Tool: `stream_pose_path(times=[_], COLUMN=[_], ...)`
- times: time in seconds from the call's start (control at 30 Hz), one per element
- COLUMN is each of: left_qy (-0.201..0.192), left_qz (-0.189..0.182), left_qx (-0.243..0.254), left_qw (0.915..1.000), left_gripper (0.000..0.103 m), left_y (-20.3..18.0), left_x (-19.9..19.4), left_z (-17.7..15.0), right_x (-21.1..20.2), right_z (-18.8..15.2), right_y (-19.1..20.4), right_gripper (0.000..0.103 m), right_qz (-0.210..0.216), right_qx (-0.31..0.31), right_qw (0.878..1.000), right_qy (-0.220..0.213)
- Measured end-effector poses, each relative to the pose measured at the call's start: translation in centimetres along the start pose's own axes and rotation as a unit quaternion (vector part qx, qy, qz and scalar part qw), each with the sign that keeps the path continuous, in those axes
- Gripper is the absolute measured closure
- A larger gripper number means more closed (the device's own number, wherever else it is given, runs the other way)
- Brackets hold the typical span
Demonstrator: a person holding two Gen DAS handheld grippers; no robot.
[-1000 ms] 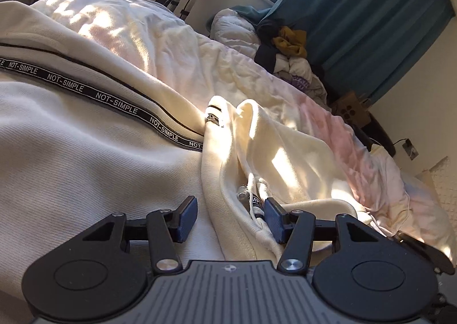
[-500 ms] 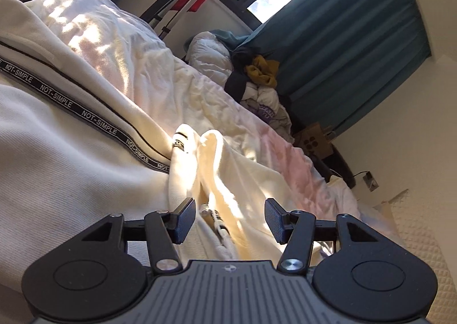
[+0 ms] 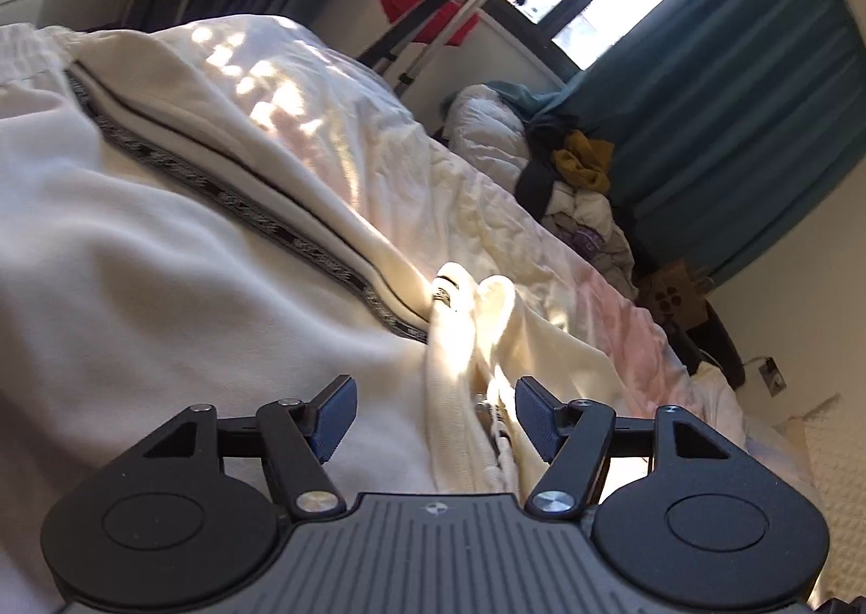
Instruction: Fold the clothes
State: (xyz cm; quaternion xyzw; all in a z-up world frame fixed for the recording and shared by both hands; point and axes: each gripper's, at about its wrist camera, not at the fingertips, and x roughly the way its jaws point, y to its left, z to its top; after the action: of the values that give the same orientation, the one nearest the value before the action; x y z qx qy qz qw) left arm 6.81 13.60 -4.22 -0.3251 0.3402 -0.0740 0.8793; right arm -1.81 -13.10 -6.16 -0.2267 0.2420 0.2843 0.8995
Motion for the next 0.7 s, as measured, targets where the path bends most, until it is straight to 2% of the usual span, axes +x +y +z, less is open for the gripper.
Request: stream_pose_path(times=[0.03,0.07,0.1,0.17,0.27,0.33,0.43,0.5,0.6,0.67,0.7], left_qy=[-0.002,-0.008,-0.015,-0.038,-0.078,-0.096,-0.106,-0.095,-0.071,-0.063,-0.077], left_qz=[0.005,0.015,0.024,0.043,0.087,0.106,0.090,0.067,0.053,0.056,0.052], left_qx=[-0.016,-0.033,-0.050,-0.071,-0.104,-0.132,-0.200,-0.240,-0.279,-0.301,-0.306], left_qw=[0.9999,0.9993,0.9984,0.9959,0.9877,0.9809,0.9699,0.9638,0.9562,0.9498,0.9477], left_gripper=[0.026,0.022,0.021,0.020,0.019,0.019,0.016,0.012,0.011,0.011,0.011], left_y=[0.7,1.4,2.1,3.5,5.5,7.0,9.8,11.7,13.9,15.1,15.5], left_x=[-1.0,-2.3,-3.5,-6.1,-9.4,-10.6,-11.3,-10.7,-9.3,-8.4,-8.4], left_z=[0.3,0.5,0.8,1.0,0.9,1.1,1.7,1.9,2.1,2.3,2.6], right_x=[-0.7,-1.4,-2.1,-3.5,-4.3,-4.2,-2.7,-1.3,1.9,4.4,4.9], right_z=[0.1,0.3,0.4,0.6,1.2,1.2,0.5,-0.3,-2.5,-4.2,-4.4], right_y=[-0.3,-0.7,-1.0,-1.5,-3.0,-4.4,-7.1,-9.0,-11.6,-12.9,-13.0], right_gripper=[0.073,0.063,0.052,0.042,0.036,0.036,0.036,0.036,0.036,0.034,0.033], right_qz=[0.009,0.017,0.026,0.040,0.037,0.018,-0.050,-0.100,-0.133,-0.111,-0.113], right_qx=[0.010,0.020,0.031,0.047,0.083,0.126,0.188,0.217,0.280,0.332,0.338], right_qw=[1.000,0.999,0.999,0.996,0.992,0.988,0.978,0.970,0.951,0.936,0.933], right_qy=[-0.011,-0.022,-0.032,-0.059,-0.083,-0.090,-0.070,-0.049,0.006,0.046,0.047])
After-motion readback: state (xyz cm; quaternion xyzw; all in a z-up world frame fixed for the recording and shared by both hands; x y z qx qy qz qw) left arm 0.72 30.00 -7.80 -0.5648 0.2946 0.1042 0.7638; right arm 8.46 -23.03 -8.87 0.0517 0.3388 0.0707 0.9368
